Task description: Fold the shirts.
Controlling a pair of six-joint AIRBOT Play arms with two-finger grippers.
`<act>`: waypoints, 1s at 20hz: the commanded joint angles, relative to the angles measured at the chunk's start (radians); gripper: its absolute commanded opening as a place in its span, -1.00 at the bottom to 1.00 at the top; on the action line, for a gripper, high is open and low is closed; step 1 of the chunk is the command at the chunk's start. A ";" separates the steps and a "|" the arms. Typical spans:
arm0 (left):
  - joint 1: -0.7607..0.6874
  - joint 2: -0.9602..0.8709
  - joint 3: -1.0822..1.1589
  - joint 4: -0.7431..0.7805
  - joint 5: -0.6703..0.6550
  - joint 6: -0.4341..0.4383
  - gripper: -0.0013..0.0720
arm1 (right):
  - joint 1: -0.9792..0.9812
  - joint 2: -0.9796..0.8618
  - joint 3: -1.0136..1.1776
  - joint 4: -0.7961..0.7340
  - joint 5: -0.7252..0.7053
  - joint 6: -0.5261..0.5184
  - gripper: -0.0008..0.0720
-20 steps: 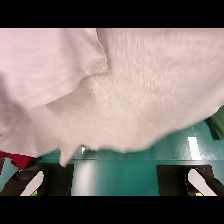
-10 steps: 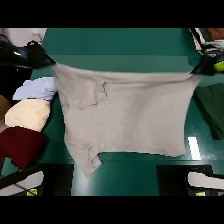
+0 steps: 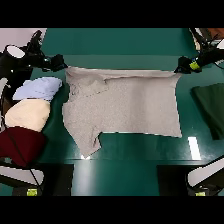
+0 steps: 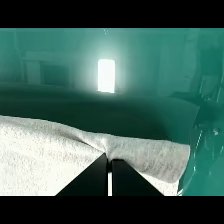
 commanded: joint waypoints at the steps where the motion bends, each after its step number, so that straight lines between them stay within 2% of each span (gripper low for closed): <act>1: -0.007 -0.018 0.043 0.094 -0.216 -0.013 -0.91 | 0.002 0.016 -0.006 -0.066 0.052 -0.011 -0.94; 2: -0.018 -0.016 0.034 0.154 -0.266 -0.013 -0.91 | 0.009 0.045 -0.054 -0.088 0.051 -0.015 -0.94; 4: -0.051 0.010 -0.044 0.252 -0.277 -0.024 -0.91 | 0.009 0.108 -0.176 -0.106 0.039 -0.018 -0.94; 9: -0.089 0.031 -0.249 0.269 -0.196 -0.037 -0.90 | 0.009 0.191 -0.414 -0.092 -0.029 -0.018 -0.94; 10: -0.086 0.032 -0.268 0.269 -0.185 -0.063 -0.90 | 0.009 0.199 -0.444 -0.084 -0.045 -0.017 -0.93; 11: -0.085 0.032 -0.269 0.270 -0.190 -0.078 -0.39 | 0.009 0.207 -0.469 -0.072 -0.052 -0.017 -0.61; 12: -0.085 0.044 -0.269 0.270 -0.204 -0.087 0.49 | 0.003 0.212 -0.480 -0.063 -0.048 -0.017 -0.01; 13: -0.086 0.066 -0.269 0.271 -0.238 -0.086 0.46 | -0.007 0.222 -0.486 -0.056 -0.030 -0.017 0.14; 14: -0.086 0.097 -0.271 0.283 -0.270 -0.085 0.35 | -0.019 0.235 -0.486 -0.061 -0.003 -0.019 0.14; 17: -0.086 0.266 -0.399 0.348 -0.309 -0.097 0.35 | -0.059 0.322 -0.486 -0.061 0.085 -0.045 0.14; 20: -0.088 0.434 -0.634 0.312 -0.312 -0.131 0.35 | -0.082 0.424 -0.486 -0.061 0.115 -0.054 0.14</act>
